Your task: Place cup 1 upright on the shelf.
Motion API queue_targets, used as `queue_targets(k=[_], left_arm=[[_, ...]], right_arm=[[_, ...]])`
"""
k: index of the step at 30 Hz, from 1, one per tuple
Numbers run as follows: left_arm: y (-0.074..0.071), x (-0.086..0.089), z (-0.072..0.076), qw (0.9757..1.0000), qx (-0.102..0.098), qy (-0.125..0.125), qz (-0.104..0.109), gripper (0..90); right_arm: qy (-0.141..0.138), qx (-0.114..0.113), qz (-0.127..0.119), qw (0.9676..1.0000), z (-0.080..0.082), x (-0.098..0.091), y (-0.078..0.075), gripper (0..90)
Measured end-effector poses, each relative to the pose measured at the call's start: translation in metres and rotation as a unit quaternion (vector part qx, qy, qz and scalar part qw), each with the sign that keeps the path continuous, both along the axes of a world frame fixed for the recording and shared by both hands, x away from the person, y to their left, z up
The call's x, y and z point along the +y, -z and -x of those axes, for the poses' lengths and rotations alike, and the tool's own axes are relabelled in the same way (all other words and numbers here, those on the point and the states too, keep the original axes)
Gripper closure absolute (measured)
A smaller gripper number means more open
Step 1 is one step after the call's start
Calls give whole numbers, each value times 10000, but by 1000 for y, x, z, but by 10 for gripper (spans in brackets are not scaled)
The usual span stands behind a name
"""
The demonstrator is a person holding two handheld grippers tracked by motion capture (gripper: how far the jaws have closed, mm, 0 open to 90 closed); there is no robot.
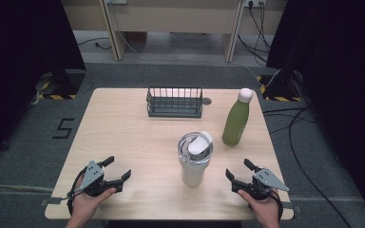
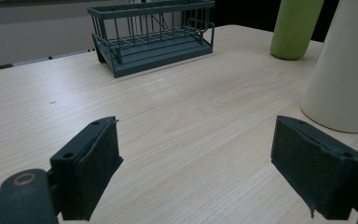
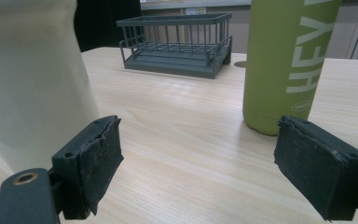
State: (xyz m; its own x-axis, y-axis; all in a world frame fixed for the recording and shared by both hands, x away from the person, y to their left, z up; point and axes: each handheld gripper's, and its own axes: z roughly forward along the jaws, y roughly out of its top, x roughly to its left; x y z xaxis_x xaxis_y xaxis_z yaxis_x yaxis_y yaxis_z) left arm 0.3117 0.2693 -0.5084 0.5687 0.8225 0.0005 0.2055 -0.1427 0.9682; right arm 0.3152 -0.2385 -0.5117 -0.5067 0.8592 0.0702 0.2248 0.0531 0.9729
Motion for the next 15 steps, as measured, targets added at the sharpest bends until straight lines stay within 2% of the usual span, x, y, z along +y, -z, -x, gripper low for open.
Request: queue_targets(k=[8, 15], left_arm=[[0, 0, 1, 10000, -10, 10, -10, 146], [0, -1, 1, 10000, -15, 1, 5, 146]], right_arm=[[-90, -45, -42, 9999, 3, 3, -1, 147], [-316, -60, -22, 9995, 6, 11, -3, 147]])
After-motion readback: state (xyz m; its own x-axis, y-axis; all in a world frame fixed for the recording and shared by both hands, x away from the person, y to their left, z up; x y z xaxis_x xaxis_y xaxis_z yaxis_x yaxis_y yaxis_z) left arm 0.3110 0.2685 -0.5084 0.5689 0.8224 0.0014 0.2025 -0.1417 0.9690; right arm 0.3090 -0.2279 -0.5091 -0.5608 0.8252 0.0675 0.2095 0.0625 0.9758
